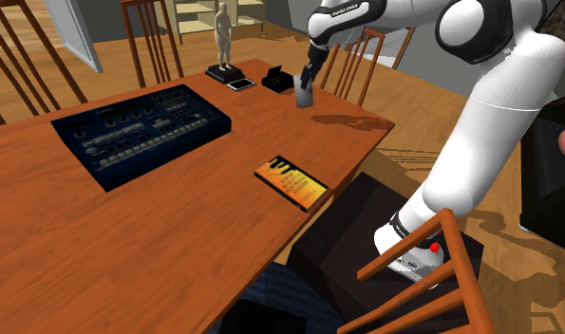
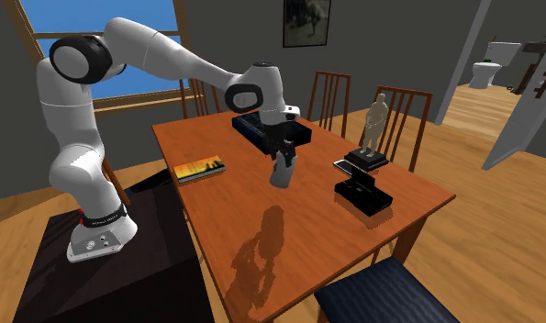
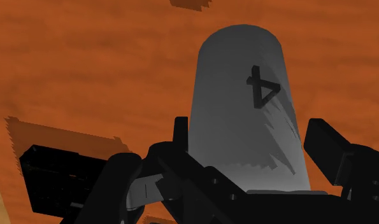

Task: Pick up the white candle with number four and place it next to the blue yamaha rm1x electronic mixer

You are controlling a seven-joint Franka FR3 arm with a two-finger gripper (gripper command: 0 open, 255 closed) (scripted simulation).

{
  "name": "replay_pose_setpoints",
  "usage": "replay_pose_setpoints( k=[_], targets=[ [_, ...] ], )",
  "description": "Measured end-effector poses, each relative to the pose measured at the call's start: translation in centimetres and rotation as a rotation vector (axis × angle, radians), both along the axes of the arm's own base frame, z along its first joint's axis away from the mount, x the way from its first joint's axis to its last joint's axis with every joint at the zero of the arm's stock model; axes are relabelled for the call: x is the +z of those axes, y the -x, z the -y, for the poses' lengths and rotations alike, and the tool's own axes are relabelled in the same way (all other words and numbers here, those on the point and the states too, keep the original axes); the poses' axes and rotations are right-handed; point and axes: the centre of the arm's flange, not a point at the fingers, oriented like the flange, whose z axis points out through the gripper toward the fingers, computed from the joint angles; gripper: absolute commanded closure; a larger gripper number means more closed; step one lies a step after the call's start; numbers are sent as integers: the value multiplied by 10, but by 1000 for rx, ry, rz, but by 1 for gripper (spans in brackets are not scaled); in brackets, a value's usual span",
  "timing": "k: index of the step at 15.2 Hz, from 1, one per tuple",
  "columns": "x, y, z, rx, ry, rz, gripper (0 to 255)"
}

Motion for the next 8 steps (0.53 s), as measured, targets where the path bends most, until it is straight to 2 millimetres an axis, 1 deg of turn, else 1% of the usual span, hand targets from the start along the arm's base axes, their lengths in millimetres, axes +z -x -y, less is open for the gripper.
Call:
replay_pose_setpoints(
  k=[8],
  targets=[
    [42, -1, -1, 0, 0, 0, 255]
  ],
)
